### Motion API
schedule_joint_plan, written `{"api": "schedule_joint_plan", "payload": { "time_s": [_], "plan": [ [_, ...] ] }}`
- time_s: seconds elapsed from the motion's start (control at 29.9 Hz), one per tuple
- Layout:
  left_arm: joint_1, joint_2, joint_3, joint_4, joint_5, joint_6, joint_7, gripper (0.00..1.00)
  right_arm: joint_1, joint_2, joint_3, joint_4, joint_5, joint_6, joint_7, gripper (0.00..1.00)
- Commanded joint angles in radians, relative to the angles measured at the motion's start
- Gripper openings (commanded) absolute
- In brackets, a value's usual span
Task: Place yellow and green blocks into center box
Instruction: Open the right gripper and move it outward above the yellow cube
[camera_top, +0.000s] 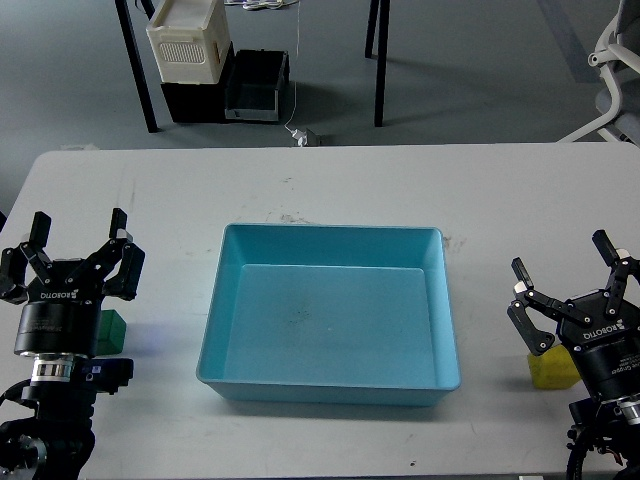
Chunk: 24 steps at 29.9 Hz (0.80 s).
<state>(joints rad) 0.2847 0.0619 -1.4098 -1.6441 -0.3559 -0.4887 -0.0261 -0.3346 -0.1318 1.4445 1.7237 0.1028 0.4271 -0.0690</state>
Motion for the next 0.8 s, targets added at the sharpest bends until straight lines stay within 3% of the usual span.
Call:
{"api": "schedule_joint_plan", "payload": {
  "time_s": [0.0,0.17,0.53,0.77],
  "plan": [
    [0.005,-0.004,0.000,0.000,0.000,0.000,0.000,1.00,0.020,0.003,0.026,-0.001,0.006,0.002,0.000,1.00],
    [0.014,-0.001,0.000,0.000,-0.002,0.000,0.003,1.00,0.051,0.009,0.085,-0.001,0.008,0.062,-0.009,1.00],
    [0.022,-0.005,0.000,0.000,-0.008,0.000,0.003,1.00,0.080,0.034,0.163,-0.055,0.009,0.062,0.003,1.00],
    [0.017,-0.045,0.005,0.000,-0.009,0.000,0.002,1.00,0.081,-0.167,0.166,-0.046,-0.005,-0.031,-0.035,1.00]
  ]
}}
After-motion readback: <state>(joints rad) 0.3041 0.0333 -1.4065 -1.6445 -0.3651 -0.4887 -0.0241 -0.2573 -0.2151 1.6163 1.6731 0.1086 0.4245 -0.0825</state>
